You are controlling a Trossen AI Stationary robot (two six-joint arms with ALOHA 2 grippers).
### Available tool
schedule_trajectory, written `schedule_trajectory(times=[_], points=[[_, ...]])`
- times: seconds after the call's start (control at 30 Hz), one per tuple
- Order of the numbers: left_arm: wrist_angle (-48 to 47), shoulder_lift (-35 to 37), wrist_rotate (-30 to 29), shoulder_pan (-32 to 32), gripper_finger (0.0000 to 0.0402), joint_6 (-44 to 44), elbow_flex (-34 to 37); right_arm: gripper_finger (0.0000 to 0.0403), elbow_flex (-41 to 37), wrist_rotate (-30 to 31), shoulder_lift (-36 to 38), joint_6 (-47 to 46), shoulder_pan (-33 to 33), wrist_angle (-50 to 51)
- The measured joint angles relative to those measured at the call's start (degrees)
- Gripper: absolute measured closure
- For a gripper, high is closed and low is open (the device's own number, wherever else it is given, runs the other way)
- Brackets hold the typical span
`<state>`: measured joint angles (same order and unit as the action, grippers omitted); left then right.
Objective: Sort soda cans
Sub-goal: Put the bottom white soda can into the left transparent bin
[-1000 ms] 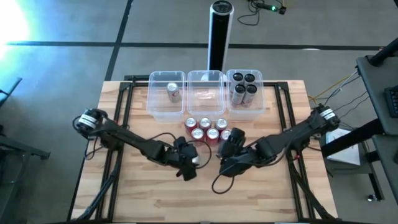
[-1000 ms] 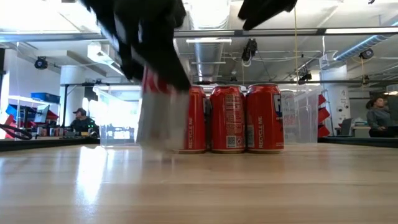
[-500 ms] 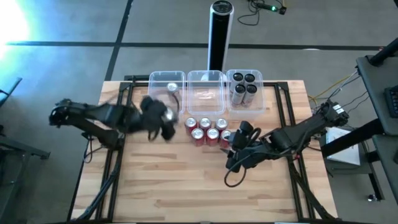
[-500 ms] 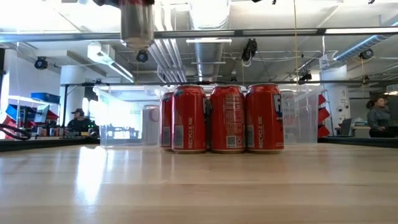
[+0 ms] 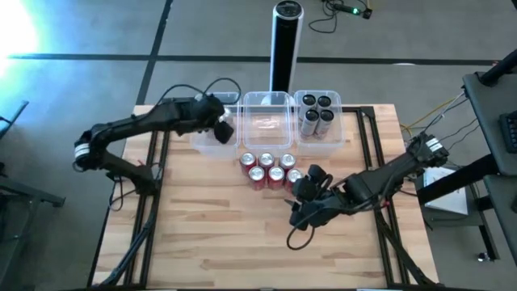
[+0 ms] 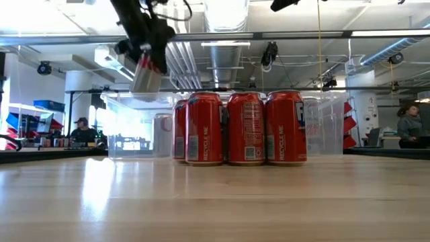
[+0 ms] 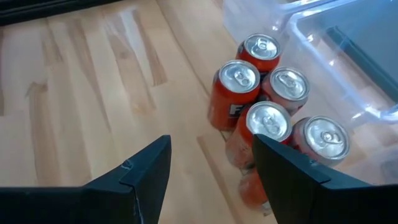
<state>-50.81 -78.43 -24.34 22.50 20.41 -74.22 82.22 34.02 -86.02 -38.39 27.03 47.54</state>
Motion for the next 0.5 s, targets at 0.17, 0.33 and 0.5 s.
schedule_trajectory(times=[0.17, 0.33, 0.5], points=[[3.59, -3.25, -2.71, 2.39, 0.0119, 0.07, -0.76, 0.0184, -0.01, 0.0, -0.41, -1.01, 1.15, 0.21], [3.35, -6.41, -1.75, 2.28, 0.0119, 3.65, 0.77, 0.0182, -0.01, -0.04, -0.43, -2.21, 1.95, 0.24], [7.76, -7.48, -1.94, 2.35, 0.0119, 6.93, 5.24, 0.0184, -0.01, -0.12, -0.43, -2.26, 3.36, 0.46]])
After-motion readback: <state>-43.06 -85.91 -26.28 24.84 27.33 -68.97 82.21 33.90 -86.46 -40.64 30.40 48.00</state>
